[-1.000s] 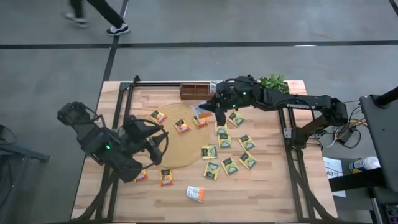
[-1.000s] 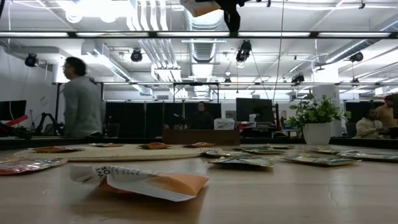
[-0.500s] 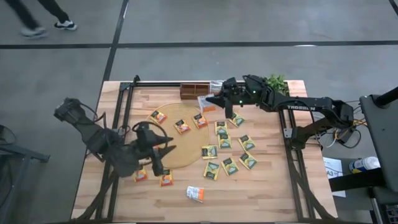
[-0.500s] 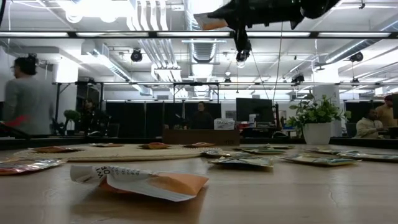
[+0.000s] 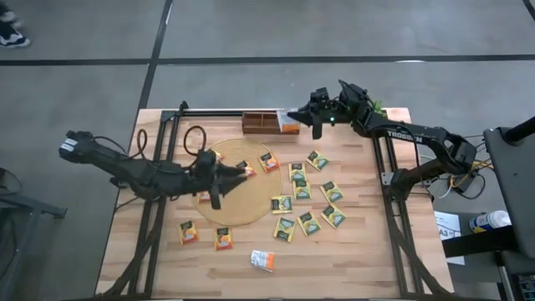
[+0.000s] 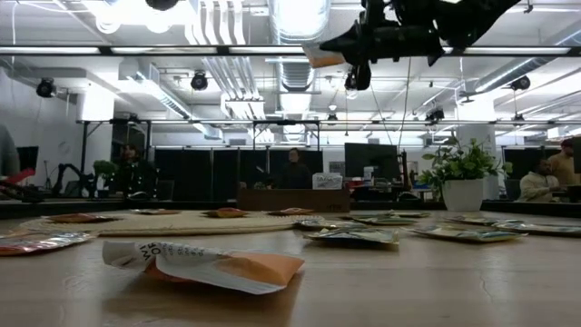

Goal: Pick & Place Tea
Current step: Put the left white tea bag into the right section of the wooden organizer

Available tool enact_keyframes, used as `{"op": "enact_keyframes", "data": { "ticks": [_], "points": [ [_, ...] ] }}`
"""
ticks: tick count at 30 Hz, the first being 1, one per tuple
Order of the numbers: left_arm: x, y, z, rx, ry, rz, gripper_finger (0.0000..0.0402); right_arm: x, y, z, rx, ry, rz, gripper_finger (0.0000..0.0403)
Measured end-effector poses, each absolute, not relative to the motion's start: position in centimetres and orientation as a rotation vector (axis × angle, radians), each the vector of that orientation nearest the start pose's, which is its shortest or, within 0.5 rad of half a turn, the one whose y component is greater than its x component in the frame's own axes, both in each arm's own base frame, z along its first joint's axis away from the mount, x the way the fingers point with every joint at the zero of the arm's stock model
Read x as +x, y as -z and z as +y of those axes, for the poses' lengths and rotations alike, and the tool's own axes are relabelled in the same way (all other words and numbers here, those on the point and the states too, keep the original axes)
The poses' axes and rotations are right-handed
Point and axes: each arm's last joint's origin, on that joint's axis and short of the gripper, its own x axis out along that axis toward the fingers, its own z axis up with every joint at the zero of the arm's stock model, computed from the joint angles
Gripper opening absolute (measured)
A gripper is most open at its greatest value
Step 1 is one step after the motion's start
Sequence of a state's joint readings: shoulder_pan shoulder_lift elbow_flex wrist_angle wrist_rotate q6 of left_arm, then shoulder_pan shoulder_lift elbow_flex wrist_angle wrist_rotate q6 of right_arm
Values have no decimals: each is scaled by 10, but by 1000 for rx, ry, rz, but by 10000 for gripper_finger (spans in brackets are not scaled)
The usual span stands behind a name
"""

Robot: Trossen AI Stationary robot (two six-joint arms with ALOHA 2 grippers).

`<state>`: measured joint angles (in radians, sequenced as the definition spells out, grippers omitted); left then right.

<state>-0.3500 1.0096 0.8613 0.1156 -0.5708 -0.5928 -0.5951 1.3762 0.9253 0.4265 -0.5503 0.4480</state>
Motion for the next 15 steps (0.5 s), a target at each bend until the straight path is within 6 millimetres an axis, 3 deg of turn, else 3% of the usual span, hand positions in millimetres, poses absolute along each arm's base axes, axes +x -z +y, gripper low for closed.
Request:
{"op": "enact_keyframes", "data": {
  "ticks": [7,10,15],
  "points": [
    [203,-302,-53,-675,-313,-8,137,247,-303,-190,359,109,1,8],
    [200,-296,-51,-680,-345,-67,137,246,-293,-204,360,95,7,8],
    [200,-303,-50,-536,-330,-137,137,252,-269,-230,374,57,-25,8]
  ]
}}
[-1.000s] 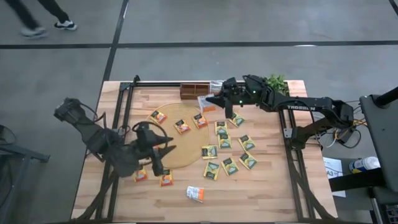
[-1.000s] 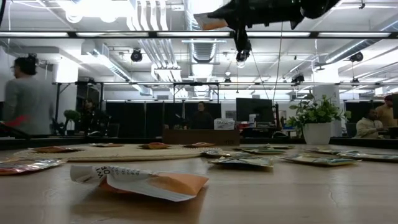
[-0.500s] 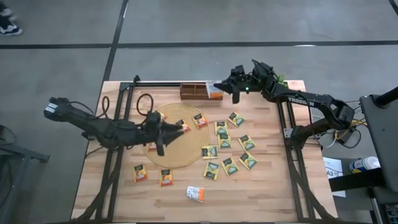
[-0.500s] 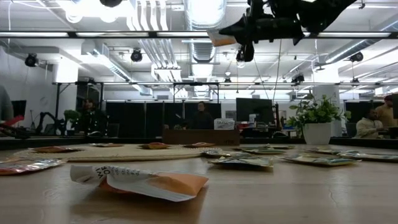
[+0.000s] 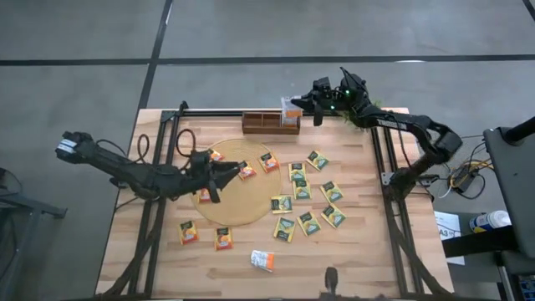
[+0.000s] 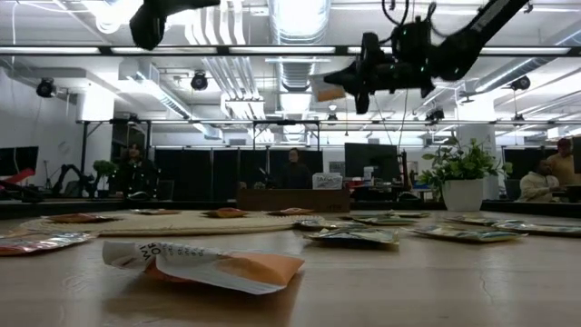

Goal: Pick & Place Tea
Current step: Put the left white tea bag into the right section of the wooden organizer

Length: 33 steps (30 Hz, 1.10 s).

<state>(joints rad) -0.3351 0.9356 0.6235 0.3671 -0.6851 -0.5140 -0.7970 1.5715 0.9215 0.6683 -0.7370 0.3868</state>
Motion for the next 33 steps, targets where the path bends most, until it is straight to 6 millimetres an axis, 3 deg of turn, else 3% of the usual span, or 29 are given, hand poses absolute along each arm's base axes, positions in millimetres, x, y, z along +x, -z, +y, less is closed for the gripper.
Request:
{"op": "enact_keyframes", "data": {
  "ticks": [10,25,33],
  "points": [
    [198,-303,-50,-464,-331,-128,137,257,-223,-269,480,51,-159,8],
    [198,-304,-50,-446,-332,-125,137,260,-161,-287,584,94,-46,8],
    [198,-304,-49,-448,-332,-128,137,252,-148,-295,598,134,-11,8]
  ]
}}
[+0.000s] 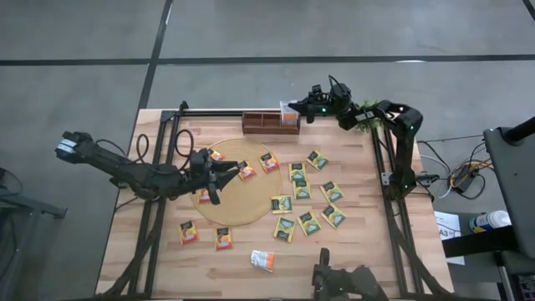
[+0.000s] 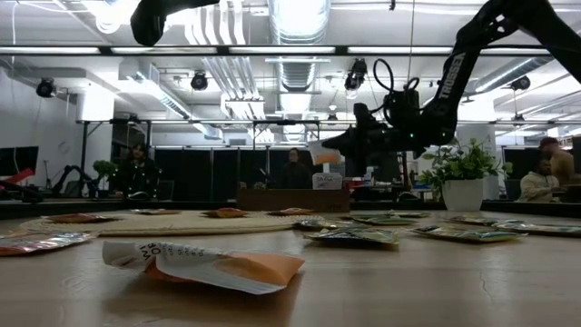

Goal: Pick & Place Tea
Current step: Put the left white tea bag into the right section of the wooden organizer

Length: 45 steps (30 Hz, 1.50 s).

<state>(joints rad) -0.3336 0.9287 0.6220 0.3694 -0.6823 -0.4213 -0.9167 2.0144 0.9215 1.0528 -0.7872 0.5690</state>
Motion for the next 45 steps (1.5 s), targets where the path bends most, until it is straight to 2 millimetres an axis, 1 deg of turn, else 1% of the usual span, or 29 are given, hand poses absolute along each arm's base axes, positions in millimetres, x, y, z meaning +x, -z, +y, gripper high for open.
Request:
{"op": "enact_keyframes", "data": {
  "ticks": [6,11,16,29,37,43,45],
  "points": [
    [198,-304,-49,-450,-331,-132,137,243,-145,-302,577,167,12,8],
    [198,-304,-49,-452,-331,-133,137,244,-142,-300,471,140,46,8],
    [197,-306,-49,-467,-328,-143,137,244,-141,-300,412,137,62,8],
    [186,-316,-45,-489,-317,-190,137,246,-141,-299,400,133,63,8],
    [184,-317,-45,-492,-315,-197,137,248,-143,-299,394,133,63,8],
    [184,-317,-45,-491,-314,-197,137,250,-137,-303,485,148,146,8],
    [184,-317,-45,-491,-314,-197,137,251,-137,-303,477,147,153,8]
  ]
}}
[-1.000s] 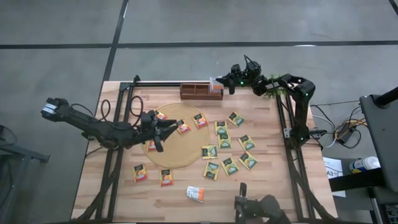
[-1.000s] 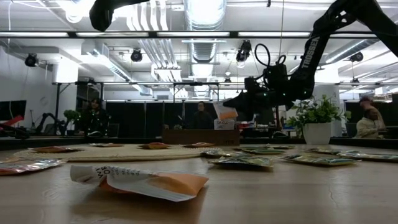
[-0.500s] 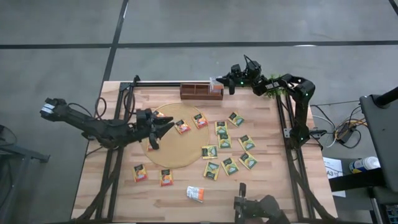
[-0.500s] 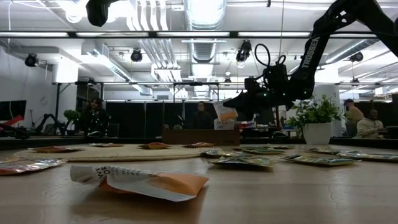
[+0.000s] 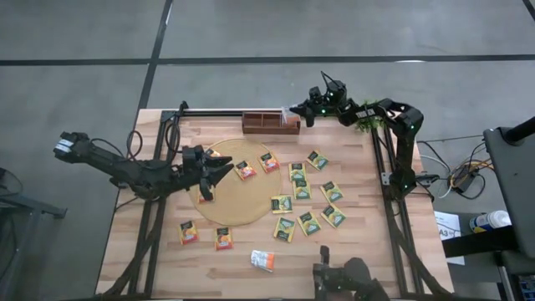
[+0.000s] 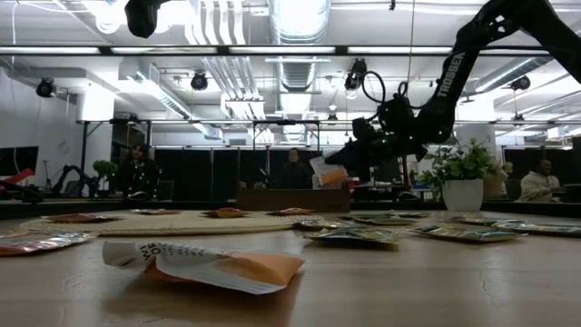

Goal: Pick & Place Tea
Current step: Put the left white tea bag into the right section of the wooden organizer

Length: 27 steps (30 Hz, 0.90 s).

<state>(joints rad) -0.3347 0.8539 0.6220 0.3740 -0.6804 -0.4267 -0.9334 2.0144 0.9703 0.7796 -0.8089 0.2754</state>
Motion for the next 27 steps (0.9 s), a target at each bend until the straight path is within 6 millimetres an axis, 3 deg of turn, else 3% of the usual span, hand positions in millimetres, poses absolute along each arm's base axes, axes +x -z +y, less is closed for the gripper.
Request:
{"op": "enact_keyframes", "data": {
  "ticks": [8,27],
  "points": [
    [184,-317,-45,-492,-314,-197,137,256,-146,-306,370,130,127,8],
    [184,-317,-45,-498,-287,-193,137,256,-146,-306,369,161,129,9]
  ]
}}
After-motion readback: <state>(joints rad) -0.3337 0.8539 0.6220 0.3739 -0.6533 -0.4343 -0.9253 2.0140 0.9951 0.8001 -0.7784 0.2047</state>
